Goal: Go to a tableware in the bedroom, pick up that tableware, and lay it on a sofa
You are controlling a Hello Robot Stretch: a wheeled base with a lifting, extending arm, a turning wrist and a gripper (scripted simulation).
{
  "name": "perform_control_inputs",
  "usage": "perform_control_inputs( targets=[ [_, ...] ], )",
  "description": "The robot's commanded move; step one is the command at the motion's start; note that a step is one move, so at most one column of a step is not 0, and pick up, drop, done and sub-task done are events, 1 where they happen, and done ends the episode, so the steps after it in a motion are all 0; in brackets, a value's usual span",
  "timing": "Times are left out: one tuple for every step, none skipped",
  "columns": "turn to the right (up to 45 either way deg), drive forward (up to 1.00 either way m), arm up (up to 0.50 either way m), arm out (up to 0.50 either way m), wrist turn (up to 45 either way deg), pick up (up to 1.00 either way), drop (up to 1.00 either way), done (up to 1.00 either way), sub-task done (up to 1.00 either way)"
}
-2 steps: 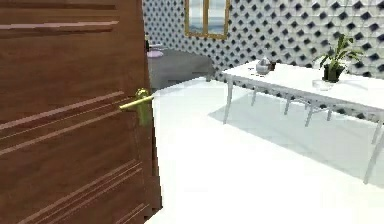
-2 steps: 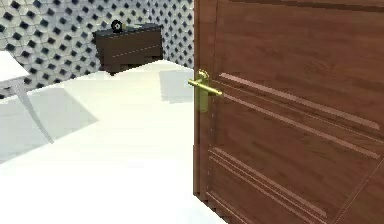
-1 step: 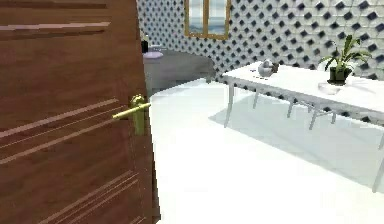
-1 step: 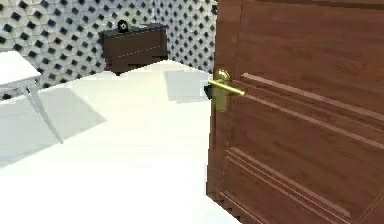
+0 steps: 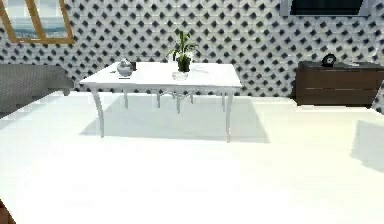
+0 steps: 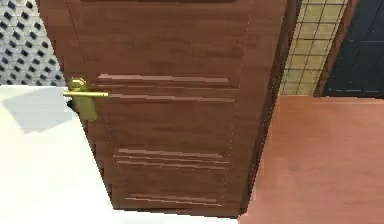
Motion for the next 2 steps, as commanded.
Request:
perform_control_inputs(
  targets=[
    [0.0,0.75,0.00,0.00,0.0,0.00,0.00,0.00,0.00],
    [36.0,0.00,0.00,0.00,0.0,0.00,0.00,0.00,0.00]
  ],
)
